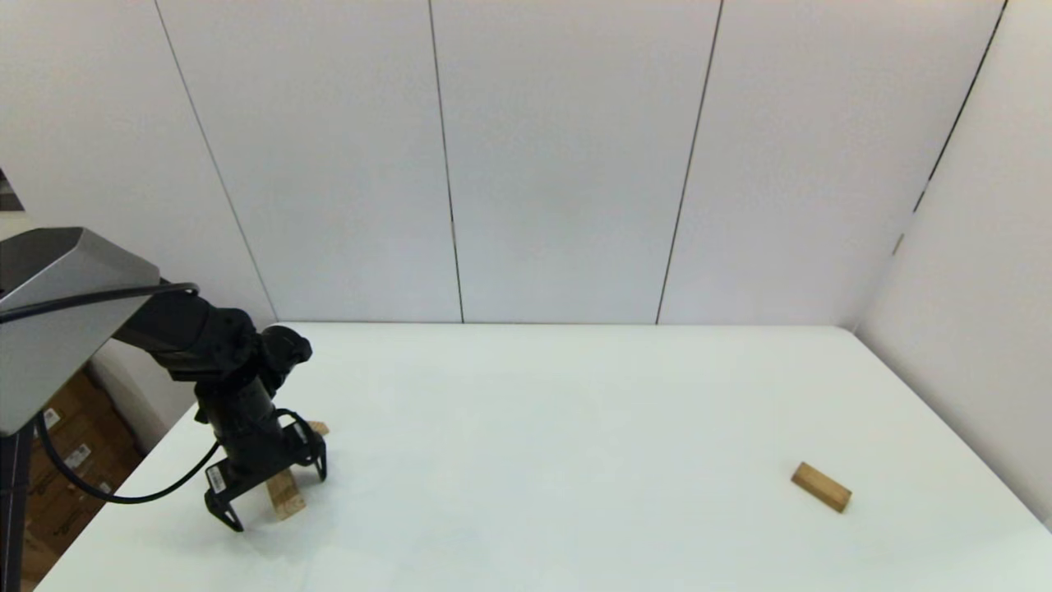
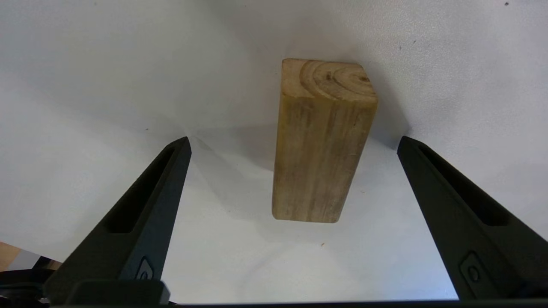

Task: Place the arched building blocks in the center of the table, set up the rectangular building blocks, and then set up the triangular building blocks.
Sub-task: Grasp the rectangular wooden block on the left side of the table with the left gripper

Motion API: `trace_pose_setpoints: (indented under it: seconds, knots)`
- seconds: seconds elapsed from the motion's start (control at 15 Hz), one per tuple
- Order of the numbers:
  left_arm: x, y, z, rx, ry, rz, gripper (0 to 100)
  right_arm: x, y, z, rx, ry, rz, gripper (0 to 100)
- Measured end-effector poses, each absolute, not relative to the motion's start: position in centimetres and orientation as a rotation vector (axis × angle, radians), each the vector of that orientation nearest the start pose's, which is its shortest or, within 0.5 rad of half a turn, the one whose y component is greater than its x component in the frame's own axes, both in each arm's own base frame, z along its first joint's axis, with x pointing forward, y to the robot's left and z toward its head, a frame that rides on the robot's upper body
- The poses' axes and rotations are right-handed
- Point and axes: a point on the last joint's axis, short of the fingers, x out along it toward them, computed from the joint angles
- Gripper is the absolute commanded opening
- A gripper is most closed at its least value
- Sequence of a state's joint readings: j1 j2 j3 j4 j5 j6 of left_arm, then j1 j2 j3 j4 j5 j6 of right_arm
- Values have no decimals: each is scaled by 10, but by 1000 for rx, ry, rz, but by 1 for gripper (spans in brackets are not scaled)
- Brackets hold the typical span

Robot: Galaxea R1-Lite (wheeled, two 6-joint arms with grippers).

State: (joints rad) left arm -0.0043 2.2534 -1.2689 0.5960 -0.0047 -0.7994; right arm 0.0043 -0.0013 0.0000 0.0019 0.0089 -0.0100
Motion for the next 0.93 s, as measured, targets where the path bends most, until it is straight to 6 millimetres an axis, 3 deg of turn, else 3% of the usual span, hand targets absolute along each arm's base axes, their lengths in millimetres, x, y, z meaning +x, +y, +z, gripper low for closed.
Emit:
trace_pose_setpoints:
  seconds: [0.4,0.47,0.93]
  knots:
    - [352,-1,25,-631,1464,613,100,-23,0,75,-10,0,13,100]
    - [353,-1,24,-634,1459,613,0,-23,0,75,-10,1,13,100]
    - [353,-1,24,-634,1458,610,0,-23,0,75,-10,1,13,100]
